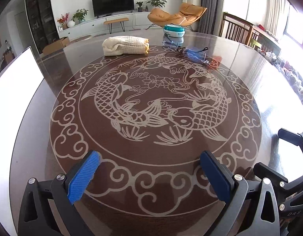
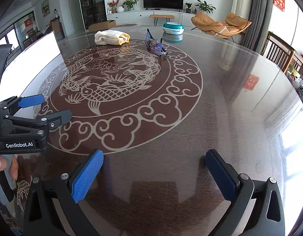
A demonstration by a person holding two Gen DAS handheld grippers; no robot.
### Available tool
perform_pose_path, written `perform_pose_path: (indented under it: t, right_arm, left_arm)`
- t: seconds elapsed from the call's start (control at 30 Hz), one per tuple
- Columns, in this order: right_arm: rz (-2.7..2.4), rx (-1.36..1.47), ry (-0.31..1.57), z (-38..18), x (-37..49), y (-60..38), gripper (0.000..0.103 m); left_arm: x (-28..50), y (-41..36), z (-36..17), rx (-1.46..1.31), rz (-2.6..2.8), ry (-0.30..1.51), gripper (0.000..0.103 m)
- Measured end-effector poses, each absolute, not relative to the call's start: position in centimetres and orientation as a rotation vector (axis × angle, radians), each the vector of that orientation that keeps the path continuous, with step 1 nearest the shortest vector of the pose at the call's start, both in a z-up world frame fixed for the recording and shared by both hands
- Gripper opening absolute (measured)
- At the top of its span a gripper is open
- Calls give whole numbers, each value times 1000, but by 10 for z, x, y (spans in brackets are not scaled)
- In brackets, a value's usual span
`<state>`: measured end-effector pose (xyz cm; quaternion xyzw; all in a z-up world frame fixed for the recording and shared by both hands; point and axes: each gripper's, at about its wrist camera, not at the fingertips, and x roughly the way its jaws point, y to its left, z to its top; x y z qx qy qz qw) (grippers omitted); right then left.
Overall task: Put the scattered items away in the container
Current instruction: 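Move both grippers back over the table toward the eyeglasses and glove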
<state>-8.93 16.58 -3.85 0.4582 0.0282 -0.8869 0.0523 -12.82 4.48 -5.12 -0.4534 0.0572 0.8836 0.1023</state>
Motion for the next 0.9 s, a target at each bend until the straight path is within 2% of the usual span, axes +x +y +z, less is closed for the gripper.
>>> perform_pose_path:
  t: [0.9]
  right_arm:
    - [-2698, 1393, 86, -39, -90, 165, 103]
  left_arm:
    - [-146, 45, -50, -1338, 2600, 168, 103]
